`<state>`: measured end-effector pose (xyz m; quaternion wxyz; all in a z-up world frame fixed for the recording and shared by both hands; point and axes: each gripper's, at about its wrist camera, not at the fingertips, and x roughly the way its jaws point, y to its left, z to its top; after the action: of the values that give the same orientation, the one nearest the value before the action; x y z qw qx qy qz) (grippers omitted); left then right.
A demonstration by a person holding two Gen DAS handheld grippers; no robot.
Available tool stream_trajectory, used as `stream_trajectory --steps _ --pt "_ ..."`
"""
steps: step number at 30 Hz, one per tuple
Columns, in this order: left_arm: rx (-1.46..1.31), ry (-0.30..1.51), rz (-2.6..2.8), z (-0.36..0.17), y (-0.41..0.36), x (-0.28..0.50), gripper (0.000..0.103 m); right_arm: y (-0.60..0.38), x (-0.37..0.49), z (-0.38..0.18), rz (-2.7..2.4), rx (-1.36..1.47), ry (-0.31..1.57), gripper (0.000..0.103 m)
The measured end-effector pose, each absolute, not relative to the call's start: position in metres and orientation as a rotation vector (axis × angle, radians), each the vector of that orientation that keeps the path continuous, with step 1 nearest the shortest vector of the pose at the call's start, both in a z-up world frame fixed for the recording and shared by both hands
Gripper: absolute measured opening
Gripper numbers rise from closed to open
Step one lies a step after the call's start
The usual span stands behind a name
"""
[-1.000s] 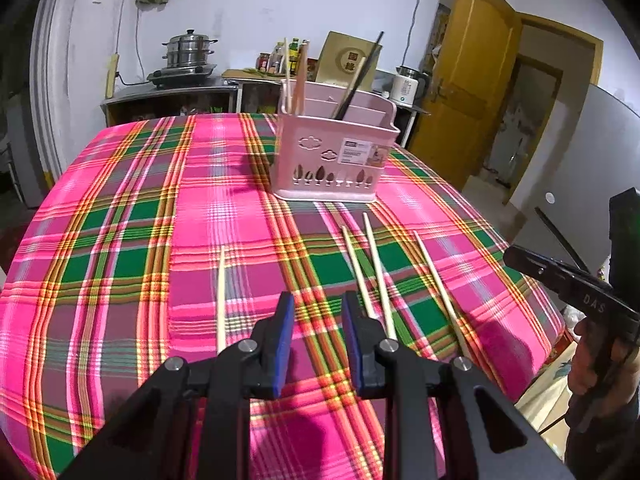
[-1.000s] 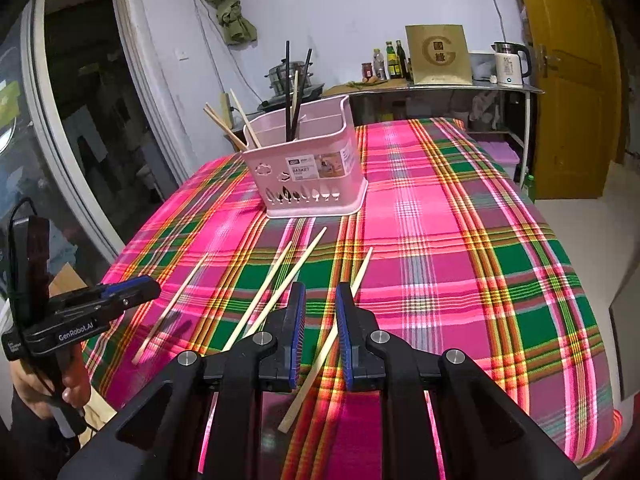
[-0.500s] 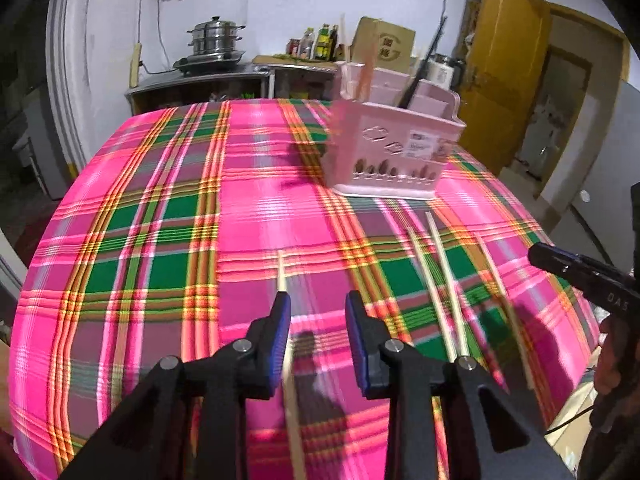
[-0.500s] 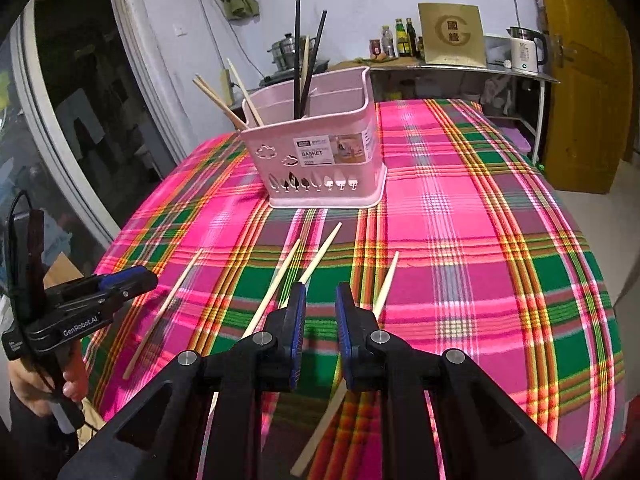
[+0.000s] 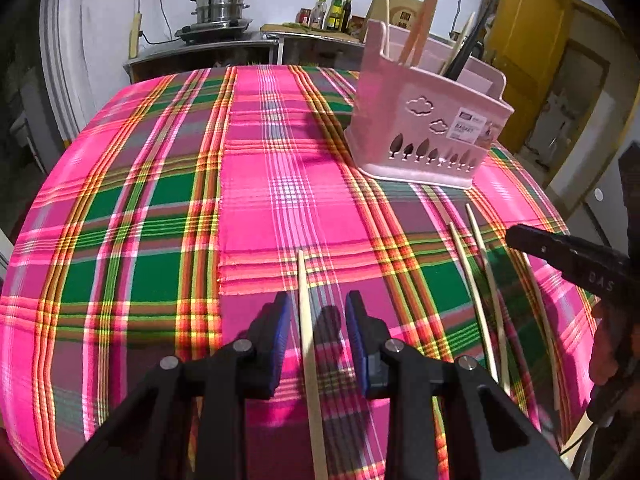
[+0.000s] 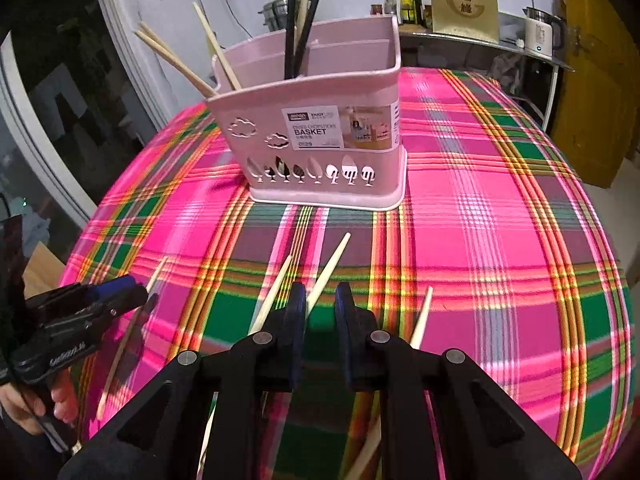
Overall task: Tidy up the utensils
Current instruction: 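Grasp a wooden chopstick with the left tool while the right tool grasps another wooden chopstick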
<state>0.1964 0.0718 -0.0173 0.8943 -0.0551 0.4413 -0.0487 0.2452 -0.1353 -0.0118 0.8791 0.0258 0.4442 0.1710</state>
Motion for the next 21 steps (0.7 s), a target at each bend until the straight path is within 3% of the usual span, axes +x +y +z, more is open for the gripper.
stream_trajectory --steps 21 --pt "-0.028 0.921 -0.026 -0.025 0.062 0.21 0.025 -0.111 0.285 -0.031 0.264 -0.01 0.999 0.015"
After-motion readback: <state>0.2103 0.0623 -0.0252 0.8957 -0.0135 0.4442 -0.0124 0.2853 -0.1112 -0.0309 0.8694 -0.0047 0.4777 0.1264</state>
